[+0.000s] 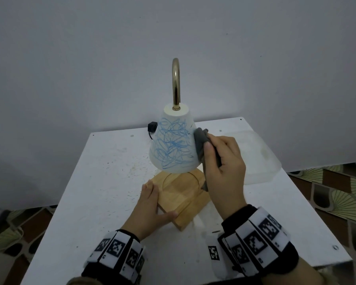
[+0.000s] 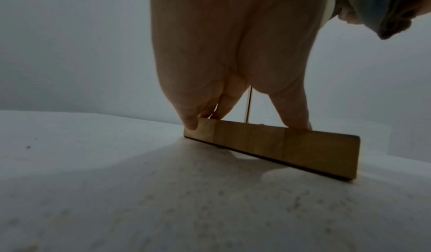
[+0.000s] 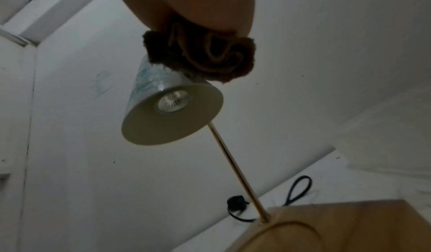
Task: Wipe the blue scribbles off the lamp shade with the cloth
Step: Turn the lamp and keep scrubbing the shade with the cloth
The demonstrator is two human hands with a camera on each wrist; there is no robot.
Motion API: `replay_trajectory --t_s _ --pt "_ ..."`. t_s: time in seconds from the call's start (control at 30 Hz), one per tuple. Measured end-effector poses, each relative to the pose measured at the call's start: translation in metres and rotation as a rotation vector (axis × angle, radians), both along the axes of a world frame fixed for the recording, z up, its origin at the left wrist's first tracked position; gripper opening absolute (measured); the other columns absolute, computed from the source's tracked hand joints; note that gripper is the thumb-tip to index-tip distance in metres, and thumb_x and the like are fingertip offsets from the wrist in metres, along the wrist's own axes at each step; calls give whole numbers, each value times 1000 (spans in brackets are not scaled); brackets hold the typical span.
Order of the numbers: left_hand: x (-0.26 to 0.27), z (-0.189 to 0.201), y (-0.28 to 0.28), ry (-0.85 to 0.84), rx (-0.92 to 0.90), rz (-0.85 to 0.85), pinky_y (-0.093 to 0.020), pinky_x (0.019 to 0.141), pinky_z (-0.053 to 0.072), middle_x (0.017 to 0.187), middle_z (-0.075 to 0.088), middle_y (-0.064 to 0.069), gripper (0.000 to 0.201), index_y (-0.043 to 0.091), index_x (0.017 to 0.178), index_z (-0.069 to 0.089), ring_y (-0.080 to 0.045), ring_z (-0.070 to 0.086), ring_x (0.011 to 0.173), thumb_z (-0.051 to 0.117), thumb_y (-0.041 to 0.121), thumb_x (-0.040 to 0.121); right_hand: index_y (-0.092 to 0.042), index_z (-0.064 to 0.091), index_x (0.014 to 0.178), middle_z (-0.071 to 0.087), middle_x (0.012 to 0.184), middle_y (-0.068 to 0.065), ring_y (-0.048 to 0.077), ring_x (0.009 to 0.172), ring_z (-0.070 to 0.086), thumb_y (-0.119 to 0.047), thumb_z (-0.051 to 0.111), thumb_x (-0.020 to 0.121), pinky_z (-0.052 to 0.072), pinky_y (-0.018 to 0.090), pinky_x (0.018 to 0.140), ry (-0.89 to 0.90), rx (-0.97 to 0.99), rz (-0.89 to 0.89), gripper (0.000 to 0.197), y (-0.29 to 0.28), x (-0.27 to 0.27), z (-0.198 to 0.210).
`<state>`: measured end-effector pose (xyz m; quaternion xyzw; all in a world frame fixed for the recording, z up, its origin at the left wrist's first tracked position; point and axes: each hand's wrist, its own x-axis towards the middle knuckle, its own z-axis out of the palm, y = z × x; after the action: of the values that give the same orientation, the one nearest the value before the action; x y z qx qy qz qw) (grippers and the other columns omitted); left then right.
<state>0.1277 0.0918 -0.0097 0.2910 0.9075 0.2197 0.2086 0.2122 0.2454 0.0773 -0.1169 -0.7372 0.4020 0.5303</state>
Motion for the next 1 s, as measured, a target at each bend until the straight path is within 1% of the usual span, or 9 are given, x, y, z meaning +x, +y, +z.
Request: replay_trajectory --t_s 0.13,0.23,0.37,0.47,0.53,0.7,0.87,0.93,1.0 --pt "1 2 1 17 -25 -7 -33 117 3 157 -16 -5 105 9 149 -5 -22 -15 144 59 57 81 -4 66 107 54 95 -1 -10 88 51 -8 52 92 38 2 77 -16 -116 48 21 3 -8 19" --pt "2 4 3 21 -46 -8 -33 118 3 157 -16 -7 104 7 149 -5 -23 -15 145 58 56 82 -3 65 107 54 95 0 -10 87 50 -5 53 92 38 3 77 45 -77 61 20 -4 -10 33" --pt "1 4 3 24 -66 -10 -33 117 2 157 -16 -8 105 6 149 -6 -25 -15 145 58 56 82 1 64 111 51 97 -2 5 90 52 -4 53 92 44 14 82 103 62 52 22 -14 -3 28" --pt "1 3 4 25 -67 -9 -34 117 3 157 -15 -7 105 6 149 -6 -24 -15 145 58 56 82 3 63 111 49 99 -4 13 91 53 -7 50 91 46 21 82 63 178 30 26 -9 2 15" --pt "0 3 4 26 -63 -9 -34 117 4 157 -15 -7 105 6 149 -4 -25 -14 145 59 56 82 3 63 109 49 98 -4 16 88 53 -9 48 92 46 22 80 30 183 17 27 -2 1 11" --pt "0 2 3 24 -47 -15 -35 118 5 157 -14 -7 105 8 149 -3 -24 -14 145 60 57 81 -2 65 108 52 94 -2 2 86 50 -5 51 92 41 9 78 24 40 48 22 2 -7 29" --pt "-1 3 3 30 -60 -26 -34 118 3 157 -16 -8 106 6 149 -5 -23 -15 145 59 56 81 0 64 109 50 98 -3 10 91 53 -6 52 91 46 19 81 79 117 75 23 -11 0 27" --pt "-1 4 3 22 -55 -23 -33 118 3 157 -16 -8 106 6 149 -5 -24 -15 145 60 55 82 2 64 108 50 98 -2 9 92 51 -4 51 90 42 15 85 61 164 60 23 -8 4 16" --pt "-1 4 3 17 -52 -23 -34 118 3 157 -15 -8 106 7 149 -4 -24 -14 145 60 55 81 3 64 107 51 98 -1 2 91 49 -4 51 90 40 10 84 36 140 40 23 -2 5 7"
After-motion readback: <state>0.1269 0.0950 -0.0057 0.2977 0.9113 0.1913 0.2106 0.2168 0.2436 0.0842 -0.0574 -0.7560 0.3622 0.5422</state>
